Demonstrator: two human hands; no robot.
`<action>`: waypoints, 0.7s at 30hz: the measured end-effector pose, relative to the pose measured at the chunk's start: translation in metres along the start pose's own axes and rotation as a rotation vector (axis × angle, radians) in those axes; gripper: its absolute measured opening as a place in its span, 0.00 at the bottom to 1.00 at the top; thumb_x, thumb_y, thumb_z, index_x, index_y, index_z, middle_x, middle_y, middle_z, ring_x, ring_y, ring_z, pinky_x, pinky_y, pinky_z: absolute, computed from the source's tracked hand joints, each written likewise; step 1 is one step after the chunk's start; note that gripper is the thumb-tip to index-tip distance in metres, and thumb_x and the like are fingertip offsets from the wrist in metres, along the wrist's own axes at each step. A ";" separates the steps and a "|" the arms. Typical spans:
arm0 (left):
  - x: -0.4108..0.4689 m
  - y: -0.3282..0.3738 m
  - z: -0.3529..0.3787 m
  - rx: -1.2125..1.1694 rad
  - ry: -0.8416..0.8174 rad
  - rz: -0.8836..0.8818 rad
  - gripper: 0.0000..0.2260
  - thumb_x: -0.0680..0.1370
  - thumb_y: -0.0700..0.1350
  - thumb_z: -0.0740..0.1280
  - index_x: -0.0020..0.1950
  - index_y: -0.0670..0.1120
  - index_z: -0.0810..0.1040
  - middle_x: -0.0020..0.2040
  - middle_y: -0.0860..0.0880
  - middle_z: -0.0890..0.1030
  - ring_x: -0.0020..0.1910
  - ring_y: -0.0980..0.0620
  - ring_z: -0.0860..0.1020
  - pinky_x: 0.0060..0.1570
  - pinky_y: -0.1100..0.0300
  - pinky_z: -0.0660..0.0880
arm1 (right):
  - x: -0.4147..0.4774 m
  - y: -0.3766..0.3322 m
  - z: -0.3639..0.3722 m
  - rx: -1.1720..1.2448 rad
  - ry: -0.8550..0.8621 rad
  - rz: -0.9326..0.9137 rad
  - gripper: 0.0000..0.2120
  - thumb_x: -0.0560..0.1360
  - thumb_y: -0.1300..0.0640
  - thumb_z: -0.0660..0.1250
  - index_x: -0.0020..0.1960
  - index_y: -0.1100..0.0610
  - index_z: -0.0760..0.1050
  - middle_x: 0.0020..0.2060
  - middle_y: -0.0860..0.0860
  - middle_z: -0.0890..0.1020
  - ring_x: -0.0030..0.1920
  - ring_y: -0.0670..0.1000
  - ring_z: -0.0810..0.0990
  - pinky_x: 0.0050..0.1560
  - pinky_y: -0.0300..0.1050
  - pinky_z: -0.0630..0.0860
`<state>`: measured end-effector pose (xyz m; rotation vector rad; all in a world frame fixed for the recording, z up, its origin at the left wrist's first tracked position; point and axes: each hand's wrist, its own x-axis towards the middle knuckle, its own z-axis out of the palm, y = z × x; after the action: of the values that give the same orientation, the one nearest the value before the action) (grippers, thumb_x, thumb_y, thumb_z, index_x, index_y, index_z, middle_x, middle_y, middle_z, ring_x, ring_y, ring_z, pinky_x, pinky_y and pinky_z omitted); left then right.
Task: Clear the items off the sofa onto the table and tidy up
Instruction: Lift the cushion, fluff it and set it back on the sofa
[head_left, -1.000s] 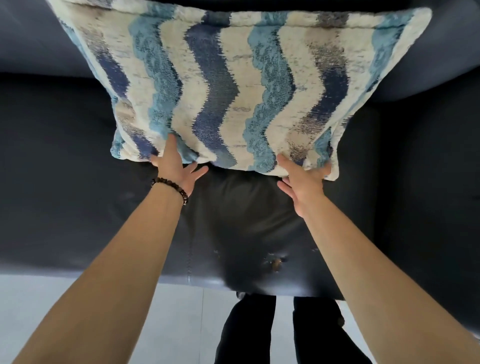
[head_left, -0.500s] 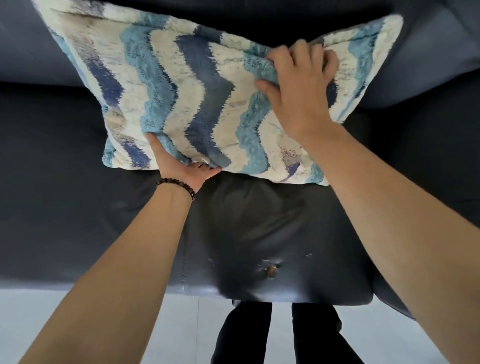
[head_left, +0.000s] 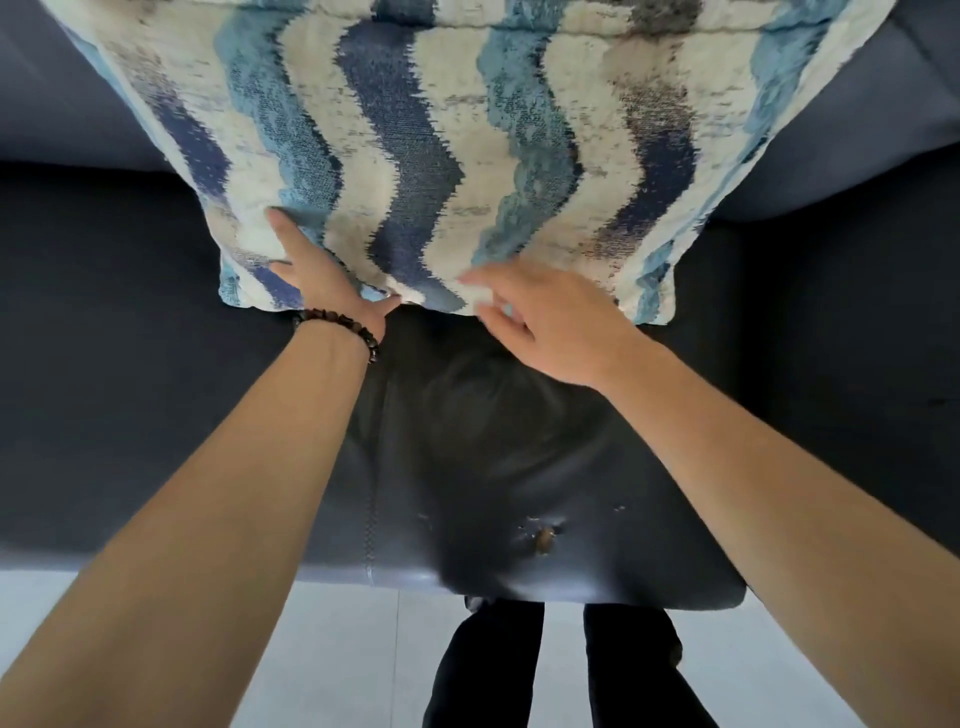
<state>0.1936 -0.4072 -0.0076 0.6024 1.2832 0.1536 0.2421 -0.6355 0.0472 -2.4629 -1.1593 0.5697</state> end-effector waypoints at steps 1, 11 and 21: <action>0.008 0.004 -0.004 0.033 -0.003 0.009 0.58 0.49 0.79 0.67 0.76 0.66 0.52 0.77 0.54 0.62 0.73 0.40 0.64 0.46 0.24 0.69 | -0.009 0.013 0.006 0.047 -0.173 0.101 0.19 0.81 0.45 0.59 0.69 0.50 0.72 0.60 0.53 0.80 0.58 0.56 0.79 0.58 0.50 0.76; -0.032 -0.007 0.014 0.366 0.244 0.394 0.40 0.73 0.72 0.58 0.79 0.59 0.44 0.80 0.49 0.50 0.77 0.48 0.52 0.73 0.46 0.53 | -0.052 0.067 -0.015 -0.158 0.479 0.634 0.30 0.78 0.47 0.64 0.72 0.62 0.60 0.73 0.69 0.58 0.73 0.68 0.60 0.71 0.59 0.63; -0.057 -0.015 0.011 1.088 0.061 0.785 0.32 0.81 0.63 0.51 0.79 0.55 0.39 0.79 0.46 0.37 0.78 0.43 0.40 0.72 0.52 0.43 | -0.031 0.064 -0.015 -0.580 0.164 0.192 0.38 0.79 0.46 0.61 0.80 0.50 0.42 0.79 0.61 0.44 0.78 0.65 0.44 0.75 0.68 0.46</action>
<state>0.1840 -0.4481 0.0353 2.0385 1.0504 0.1042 0.2726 -0.7011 0.0355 -3.0606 -1.1483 0.0694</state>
